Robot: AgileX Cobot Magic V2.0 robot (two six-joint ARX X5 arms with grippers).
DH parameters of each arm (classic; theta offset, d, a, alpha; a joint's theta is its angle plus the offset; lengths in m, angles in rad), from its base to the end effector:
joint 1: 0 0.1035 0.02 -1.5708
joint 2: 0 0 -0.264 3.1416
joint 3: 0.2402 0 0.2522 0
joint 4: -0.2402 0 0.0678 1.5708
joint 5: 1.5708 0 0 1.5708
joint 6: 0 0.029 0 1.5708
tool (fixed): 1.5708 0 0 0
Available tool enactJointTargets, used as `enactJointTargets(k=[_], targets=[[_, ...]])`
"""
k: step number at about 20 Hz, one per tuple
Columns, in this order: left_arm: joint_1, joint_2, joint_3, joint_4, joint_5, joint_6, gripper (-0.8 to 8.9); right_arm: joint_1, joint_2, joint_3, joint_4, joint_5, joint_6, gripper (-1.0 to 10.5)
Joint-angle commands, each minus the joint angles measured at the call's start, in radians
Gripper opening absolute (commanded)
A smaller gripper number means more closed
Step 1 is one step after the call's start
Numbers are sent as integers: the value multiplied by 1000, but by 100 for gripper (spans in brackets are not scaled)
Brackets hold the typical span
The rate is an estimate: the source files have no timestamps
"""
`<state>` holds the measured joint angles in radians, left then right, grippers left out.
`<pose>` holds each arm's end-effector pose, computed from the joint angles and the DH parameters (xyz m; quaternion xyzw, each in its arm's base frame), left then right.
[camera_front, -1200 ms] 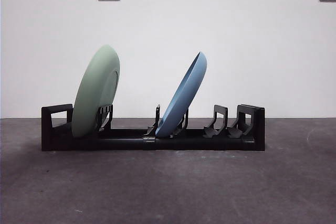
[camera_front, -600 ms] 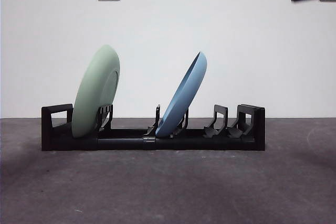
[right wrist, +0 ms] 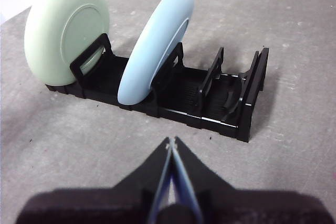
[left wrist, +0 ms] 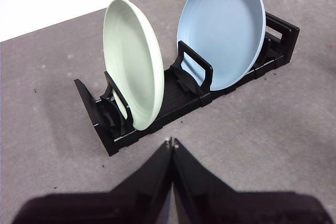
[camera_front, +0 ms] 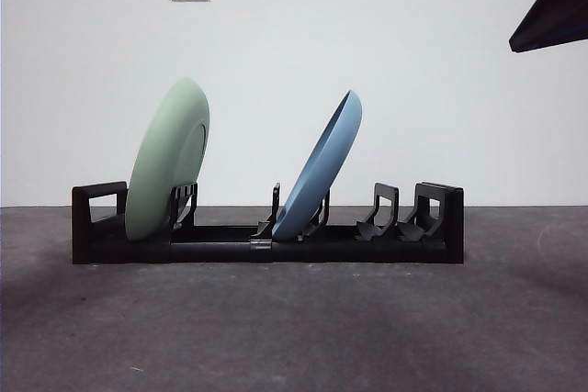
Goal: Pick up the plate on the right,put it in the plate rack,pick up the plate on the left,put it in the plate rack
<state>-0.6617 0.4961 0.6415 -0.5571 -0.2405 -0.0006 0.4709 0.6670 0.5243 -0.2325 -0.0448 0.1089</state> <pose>0.0906 -0.0618 0.2856 0.0888 0.1840 -0.2046 0.9573 0.1363 0.0709 0.2559 0.0123 0.1956 0.2402 0.9507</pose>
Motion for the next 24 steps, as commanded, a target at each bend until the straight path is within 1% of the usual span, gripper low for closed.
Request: enactJointTargets(k=[1,3,5,6,8,10,12,14,16,20,24], targets=[[2,-1,-6,2,5,-6,-3,0,0,-9,7,-1,9,2],[2,-1,-6,1,5,-6,-3,0,0,-9,7,0,9,1],[13,-12,-7,1,1,55,-3,0,0,-9,7,0,9,2],[44,-38,-8,-4,3,58,-3,0,0,-9,7,-1,9,2],[132,-69,-24,23,54,56,-3,0,0,-9,7,-1,9,2],[263,-103,-69,114,140,55,-3,0,0,-9,7,0,9,2],[395,-149,-154,238,227,56,-3,0,0,-9,7,-1,9,2],[500,-229,-267,335,300,56,-3,0,0,-9,7,0,9,2],[568,-319,-379,385,316,53,-3,0,0,-9,7,0,9,2],[627,-478,-547,399,320,48,-3,0,0,-9,7,0,9,2],[654,-494,-628,406,319,6,-3,0,0,-9,6,-1,9,1]])
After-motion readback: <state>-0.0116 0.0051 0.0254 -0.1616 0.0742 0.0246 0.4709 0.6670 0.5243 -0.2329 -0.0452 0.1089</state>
